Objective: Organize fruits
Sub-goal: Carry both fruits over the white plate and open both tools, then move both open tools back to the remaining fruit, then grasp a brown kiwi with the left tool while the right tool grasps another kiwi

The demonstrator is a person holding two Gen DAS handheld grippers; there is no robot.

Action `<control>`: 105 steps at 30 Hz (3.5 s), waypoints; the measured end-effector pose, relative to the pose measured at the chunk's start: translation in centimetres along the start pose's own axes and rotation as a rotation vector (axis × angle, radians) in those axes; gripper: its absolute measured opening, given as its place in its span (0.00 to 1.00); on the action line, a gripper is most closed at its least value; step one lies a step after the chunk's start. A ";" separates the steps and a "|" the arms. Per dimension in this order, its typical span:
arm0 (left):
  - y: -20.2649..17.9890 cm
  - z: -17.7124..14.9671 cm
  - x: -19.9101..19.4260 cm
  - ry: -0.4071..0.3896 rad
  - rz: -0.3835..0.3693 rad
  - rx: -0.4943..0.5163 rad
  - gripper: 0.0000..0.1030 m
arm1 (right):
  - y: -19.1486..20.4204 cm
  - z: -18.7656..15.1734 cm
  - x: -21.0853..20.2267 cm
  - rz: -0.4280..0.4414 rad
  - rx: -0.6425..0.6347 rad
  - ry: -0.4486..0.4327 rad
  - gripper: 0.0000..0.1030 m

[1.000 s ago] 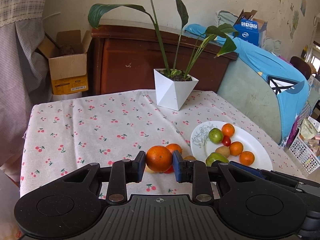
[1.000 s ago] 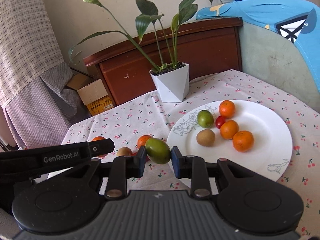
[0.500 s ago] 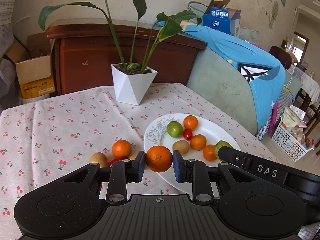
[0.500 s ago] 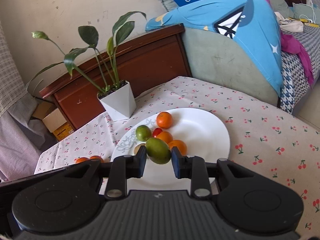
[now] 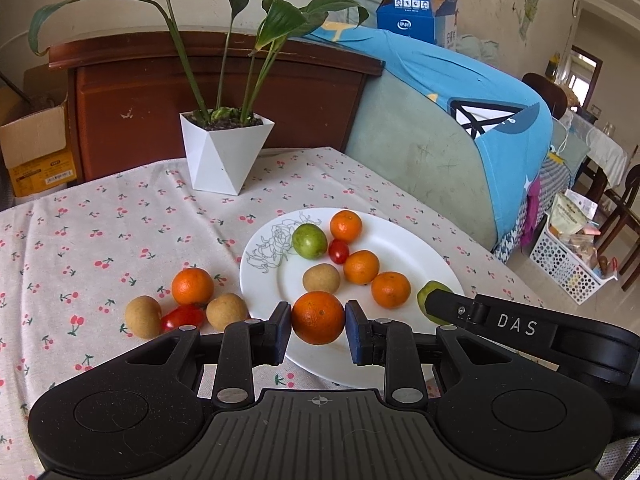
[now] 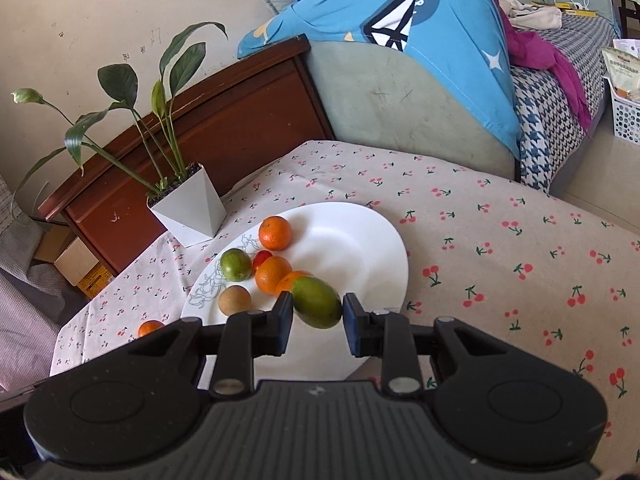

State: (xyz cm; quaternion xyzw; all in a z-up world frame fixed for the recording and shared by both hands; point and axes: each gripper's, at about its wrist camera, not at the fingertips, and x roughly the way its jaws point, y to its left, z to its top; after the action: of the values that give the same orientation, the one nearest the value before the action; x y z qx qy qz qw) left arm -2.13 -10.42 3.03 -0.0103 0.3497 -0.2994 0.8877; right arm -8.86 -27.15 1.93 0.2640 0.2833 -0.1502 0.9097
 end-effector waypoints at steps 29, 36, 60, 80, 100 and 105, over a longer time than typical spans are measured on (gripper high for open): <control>3.0 0.7 -3.4 0.000 0.144 -0.049 0.38 | 2.1 -0.4 -0.5 0.093 -0.040 0.014 0.29; 4.2 0.3 -5.1 0.019 0.185 -0.056 0.38 | 3.6 -0.9 -0.7 0.136 -0.092 0.028 0.29; 9.7 0.6 -2.8 0.014 0.222 -0.189 0.40 | 9.7 -4.1 2.2 0.257 -0.367 0.066 0.29; 11.6 -0.3 0.1 0.035 0.125 -0.267 0.34 | 12.5 -5.4 4.5 0.191 -0.583 0.016 0.29; 11.7 -0.1 -0.3 0.007 0.158 -0.253 0.23 | 13.2 -6.1 4.8 0.171 -0.672 -0.020 0.22; 12.3 -0.1 -0.9 0.008 0.189 -0.269 0.23 | 13.5 -6.4 4.2 0.226 -0.655 0.018 0.22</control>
State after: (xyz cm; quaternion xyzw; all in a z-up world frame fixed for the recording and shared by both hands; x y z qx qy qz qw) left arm 3.70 0.16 0.74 -0.0950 0.3894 -0.1650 0.9012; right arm -2.56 -13.05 0.27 -0.0109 0.2933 0.0527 0.9545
